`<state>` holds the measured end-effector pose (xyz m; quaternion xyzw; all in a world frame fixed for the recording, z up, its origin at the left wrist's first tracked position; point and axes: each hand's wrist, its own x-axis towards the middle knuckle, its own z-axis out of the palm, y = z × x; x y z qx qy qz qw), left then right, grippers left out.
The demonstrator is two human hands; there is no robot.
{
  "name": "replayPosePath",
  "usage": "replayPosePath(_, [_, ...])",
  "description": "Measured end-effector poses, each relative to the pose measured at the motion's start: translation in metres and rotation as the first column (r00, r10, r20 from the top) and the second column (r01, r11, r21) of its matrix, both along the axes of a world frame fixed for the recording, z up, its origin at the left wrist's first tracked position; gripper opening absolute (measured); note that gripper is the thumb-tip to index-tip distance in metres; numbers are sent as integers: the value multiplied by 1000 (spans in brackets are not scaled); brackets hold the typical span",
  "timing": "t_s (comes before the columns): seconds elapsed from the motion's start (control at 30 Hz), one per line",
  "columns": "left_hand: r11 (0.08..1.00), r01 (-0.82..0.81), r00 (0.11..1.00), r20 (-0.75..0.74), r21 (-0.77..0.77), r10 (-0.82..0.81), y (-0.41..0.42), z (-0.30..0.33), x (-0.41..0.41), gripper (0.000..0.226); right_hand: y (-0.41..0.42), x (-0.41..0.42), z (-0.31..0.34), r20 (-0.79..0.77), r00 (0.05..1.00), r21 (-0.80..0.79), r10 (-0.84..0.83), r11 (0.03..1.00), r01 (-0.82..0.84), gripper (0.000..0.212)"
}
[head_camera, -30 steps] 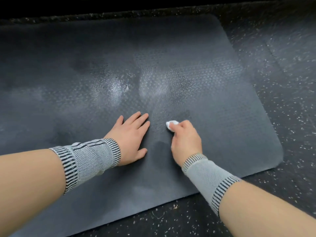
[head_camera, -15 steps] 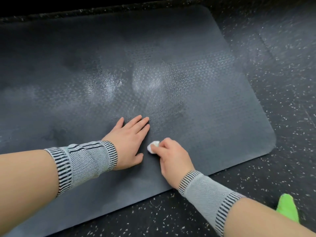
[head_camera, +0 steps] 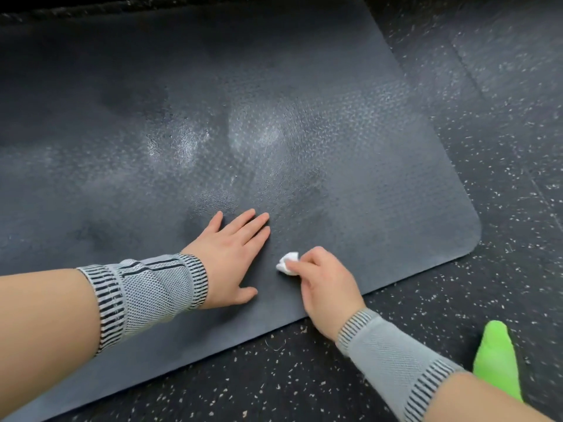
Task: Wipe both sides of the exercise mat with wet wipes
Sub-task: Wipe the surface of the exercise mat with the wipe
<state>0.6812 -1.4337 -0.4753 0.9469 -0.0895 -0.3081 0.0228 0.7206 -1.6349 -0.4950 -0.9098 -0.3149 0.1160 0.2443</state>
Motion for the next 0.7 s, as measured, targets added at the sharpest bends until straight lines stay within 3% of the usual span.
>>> replayPosePath(0.1, [1000,24,1000,-2,2,-24,-1,-2,-4,106,-29,34,1,47,909,-81,-415,905,417,30])
replayPosePath(0.17, [999,39,999,-9,15,-39,-1,-5,-6,106,-28,22,-2,39,845,-162,-534,831,532,32])
replayPosePath(0.33, [998,53,998,-18,28,-53,-2,-6,-2,108,12,-69,2,-93,985,-81,-143,987,135,41])
replayPosePath(0.4, [998,48,999,-16,34,-47,-1,-5,-3,108,-1,-51,5,-148,970,-82,-195,979,185,28])
replayPosePath(0.5, [998,34,999,-16,52,-33,6,-6,-8,108,-39,-7,0,7,893,-132,-450,885,447,30])
replayPosePath(0.57, [997,27,1000,-18,68,-26,11,-6,-11,108,-44,-5,0,80,849,-197,-522,827,527,27])
replayPosePath(0.7, [997,0,1000,-18,74,1,18,-4,-10,107,17,-71,14,-138,935,-276,-327,919,281,9])
